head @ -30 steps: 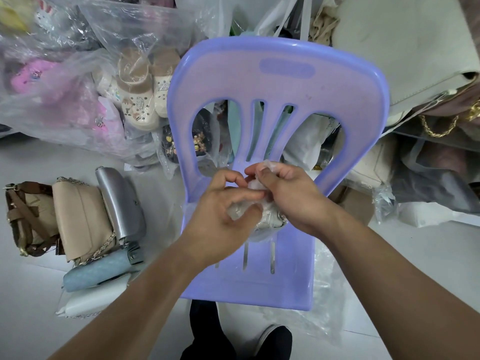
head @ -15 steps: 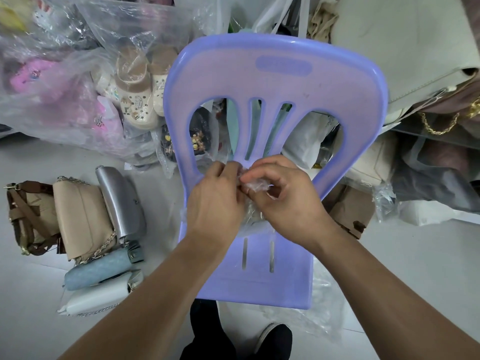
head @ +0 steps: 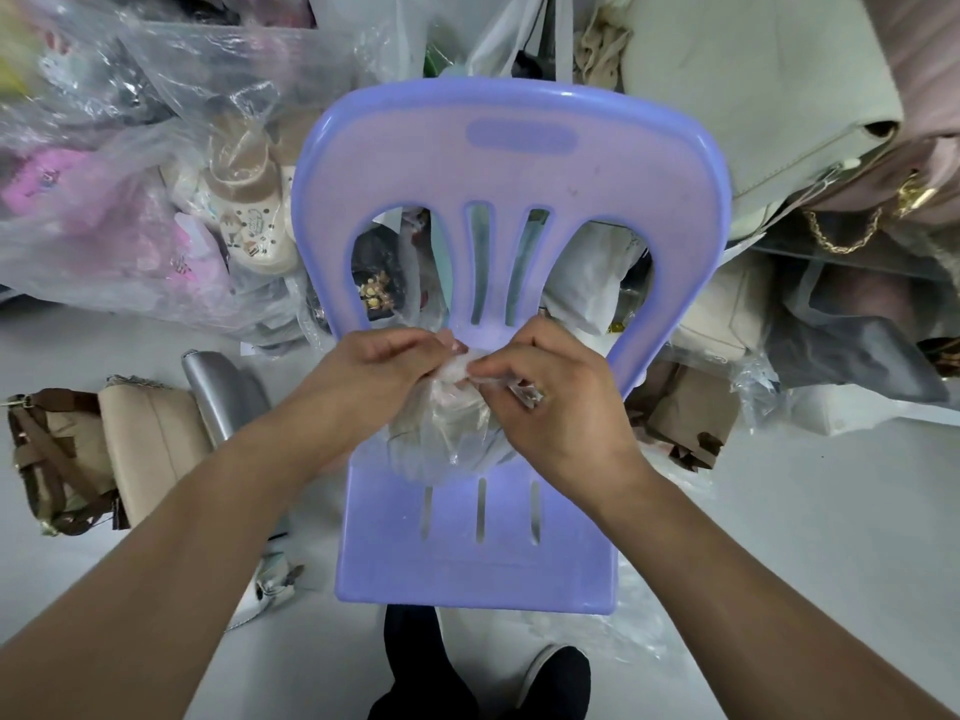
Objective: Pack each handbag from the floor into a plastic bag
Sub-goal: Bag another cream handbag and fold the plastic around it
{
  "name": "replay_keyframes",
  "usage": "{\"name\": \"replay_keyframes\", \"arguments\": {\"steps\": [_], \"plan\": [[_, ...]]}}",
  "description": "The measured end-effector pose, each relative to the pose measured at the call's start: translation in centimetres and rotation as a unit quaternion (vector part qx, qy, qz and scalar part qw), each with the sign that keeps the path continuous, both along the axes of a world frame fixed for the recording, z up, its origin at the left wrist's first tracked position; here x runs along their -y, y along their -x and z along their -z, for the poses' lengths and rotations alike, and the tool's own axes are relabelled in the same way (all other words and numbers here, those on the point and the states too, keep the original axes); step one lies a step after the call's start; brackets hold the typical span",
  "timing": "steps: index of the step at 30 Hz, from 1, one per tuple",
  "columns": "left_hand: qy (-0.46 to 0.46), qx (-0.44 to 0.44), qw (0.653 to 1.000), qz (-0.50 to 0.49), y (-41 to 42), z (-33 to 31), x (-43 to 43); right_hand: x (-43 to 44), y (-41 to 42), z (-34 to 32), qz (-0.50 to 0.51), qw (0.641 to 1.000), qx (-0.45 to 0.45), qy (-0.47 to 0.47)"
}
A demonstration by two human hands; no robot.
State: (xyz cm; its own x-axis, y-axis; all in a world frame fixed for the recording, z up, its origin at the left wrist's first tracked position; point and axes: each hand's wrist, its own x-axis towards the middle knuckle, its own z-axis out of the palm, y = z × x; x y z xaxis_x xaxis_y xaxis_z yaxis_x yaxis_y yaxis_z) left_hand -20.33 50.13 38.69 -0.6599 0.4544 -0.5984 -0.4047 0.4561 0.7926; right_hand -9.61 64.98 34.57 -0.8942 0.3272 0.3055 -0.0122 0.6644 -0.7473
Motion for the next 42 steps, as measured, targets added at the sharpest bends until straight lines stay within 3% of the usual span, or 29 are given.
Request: {"name": "replay_keyframes", "arguments": {"steps": [3,6,11,19,27,33,35,38,42], "plan": [[0.014,0.025,0.998,-0.056,-0.1,0.1,-0.4,0.0,-0.2,-0.2,-0.027,0.999,0.035,0.01],[0.018,0.042,0.993,-0.108,0.0,0.4,-0.8,-1.0,0.0,-1.3,-0.067,0.987,0.127,0.066],[0.03,-0.034,0.98,-0.195,-1.4,1.1,-2.0,-1.5,0.8,-3.1,-0.103,0.954,0.239,0.15],[0.065,0.032,0.936,-0.346,-1.9,1.3,-1.7,-1.3,-1.8,-3.1,-0.142,0.939,0.284,0.133],[0.152,-0.109,0.932,-0.311,-3.0,3.6,-1.5,-2.0,-4.2,-2.0,-0.094,0.92,0.329,0.194],[0.171,-0.074,0.894,-0.408,-3.3,4.6,-2.3,-2.7,-4.2,-2.2,-0.099,0.892,0.353,0.263],[0.159,-0.119,0.906,-0.373,-3.3,4.5,-2.1,-2.8,-4.1,-2.0,-0.088,0.893,0.355,0.261],[0.141,-0.264,0.945,-0.131,-3.3,3.6,-1.0,-2.9,-4.6,-1.3,-0.081,0.893,0.365,0.252],[0.129,-0.253,0.957,0.051,-2.6,2.6,0.4,-2.8,-5.2,-1.0,-0.075,0.891,0.36,0.268]]}}
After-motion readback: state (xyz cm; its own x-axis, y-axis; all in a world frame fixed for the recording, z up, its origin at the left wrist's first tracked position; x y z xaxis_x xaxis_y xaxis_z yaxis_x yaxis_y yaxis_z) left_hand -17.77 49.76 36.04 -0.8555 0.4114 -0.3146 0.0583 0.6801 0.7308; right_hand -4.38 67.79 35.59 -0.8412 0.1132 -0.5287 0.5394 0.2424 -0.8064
